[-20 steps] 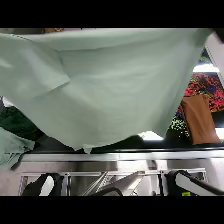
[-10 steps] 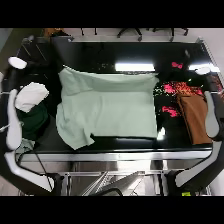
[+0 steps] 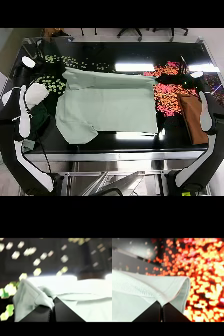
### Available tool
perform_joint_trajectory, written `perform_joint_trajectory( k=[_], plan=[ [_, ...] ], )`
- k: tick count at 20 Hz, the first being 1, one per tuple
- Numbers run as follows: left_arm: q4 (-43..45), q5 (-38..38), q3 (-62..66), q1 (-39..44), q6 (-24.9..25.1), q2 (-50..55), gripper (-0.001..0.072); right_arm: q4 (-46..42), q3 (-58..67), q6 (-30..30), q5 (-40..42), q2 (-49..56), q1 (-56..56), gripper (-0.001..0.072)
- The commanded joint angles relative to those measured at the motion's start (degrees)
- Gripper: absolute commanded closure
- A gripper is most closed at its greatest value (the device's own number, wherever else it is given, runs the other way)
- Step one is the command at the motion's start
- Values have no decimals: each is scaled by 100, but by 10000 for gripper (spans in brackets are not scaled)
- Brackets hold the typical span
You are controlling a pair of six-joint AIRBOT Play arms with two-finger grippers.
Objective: Fold the shirts.
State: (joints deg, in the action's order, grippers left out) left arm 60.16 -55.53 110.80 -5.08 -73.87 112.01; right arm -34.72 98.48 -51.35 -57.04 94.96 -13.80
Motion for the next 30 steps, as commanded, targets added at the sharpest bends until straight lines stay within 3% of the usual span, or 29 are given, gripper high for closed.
perform_joint_trajectory(
  k=[1,6,9,10,11,12,13,16,18,19,21,25,30],
  plan=[
    [623,-92,-468,46,-254,-26,695,-170,-20,-46,-369,76,11,693],
    [629,350,-772,136,-162,-26,695,-173,-66,-46,-367,293,131,693],
    [590,179,-776,136,-164,33,690,-170,-101,-46,-424,352,168,679],
    [577,24,-752,136,-164,22,586,-151,-85,-46,-501,330,168,556],
    [579,-256,-605,133,-166,22,189,-151,-79,-48,-595,258,146,433],
    [588,-623,-350,85,-214,24,7,-155,-76,-48,-763,125,101,372],
    [588,-1071,-48,2,-328,15,6,-164,-79,-74,-990,-57,28,320],
    [581,-2726,647,-387,-798,-7,8,-269,-129,-483,-1843,-625,-387,327],
    [577,-3427,94,-608,-1021,-280,123,-284,-474,-525,-2277,-981,-691,356],
    [577,-3606,-496,-678,-1040,-538,123,-310,-796,-522,-2424,-1172,-831,356],
    [584,-3517,-2024,-778,-1001,-1235,122,-590,-1609,-496,-2485,-1569,-1095,356],
    [627,-2568,-5195,-1064,-951,-2761,122,-968,-3309,-400,-2065,-2330,-1582,343],
    [382,-1388,-6966,-1311,-881,-3560,122,-970,-4164,-299,-1707,-2514,-1679,343]
  ],
)
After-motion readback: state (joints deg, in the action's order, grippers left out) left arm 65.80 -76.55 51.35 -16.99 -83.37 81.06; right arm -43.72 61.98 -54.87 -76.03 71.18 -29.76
